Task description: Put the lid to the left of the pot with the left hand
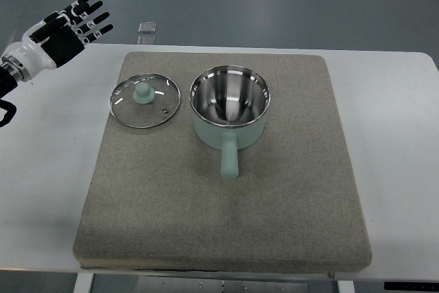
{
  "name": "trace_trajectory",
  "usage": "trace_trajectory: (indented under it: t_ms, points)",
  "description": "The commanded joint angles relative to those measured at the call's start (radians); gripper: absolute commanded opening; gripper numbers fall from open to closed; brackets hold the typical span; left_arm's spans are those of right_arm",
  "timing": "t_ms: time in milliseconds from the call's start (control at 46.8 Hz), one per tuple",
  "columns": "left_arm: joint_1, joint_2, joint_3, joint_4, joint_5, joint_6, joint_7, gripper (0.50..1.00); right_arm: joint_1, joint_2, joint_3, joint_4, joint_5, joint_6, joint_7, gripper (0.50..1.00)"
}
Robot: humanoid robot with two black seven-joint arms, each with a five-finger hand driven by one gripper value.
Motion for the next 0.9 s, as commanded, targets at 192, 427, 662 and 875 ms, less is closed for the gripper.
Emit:
trace_trajectory:
  t_ms: [192, 427, 662, 875]
  points:
    - [-0.002, -0.014, 0.005, 0.004, 0.014, 0.002, 0.005, 0.996, 0.0, 0.0, 0.003, 0.006, 0.0, 0.003, 0.0, 0.921]
    - [-0.004, -0.034, 0.004, 0.021, 0.017, 0.0, 0.003, 0.996, 0.0, 0.0, 0.003, 0.009, 0.0, 0.002, 0.0, 0.921]
    - [-0.004, -0.035, 0.002, 0.021, 0.016, 0.0, 0.003, 0.996, -0.002, 0.0, 0.0, 0.014, -0.001, 0.002, 0.0, 0.921]
    - [-0.004, -0.035, 0.002, 0.021, 0.016, 0.0, 0.003, 0.996, -0.002, 0.0, -0.002, 0.014, -0.002, 0.0, -0.003, 0.921]
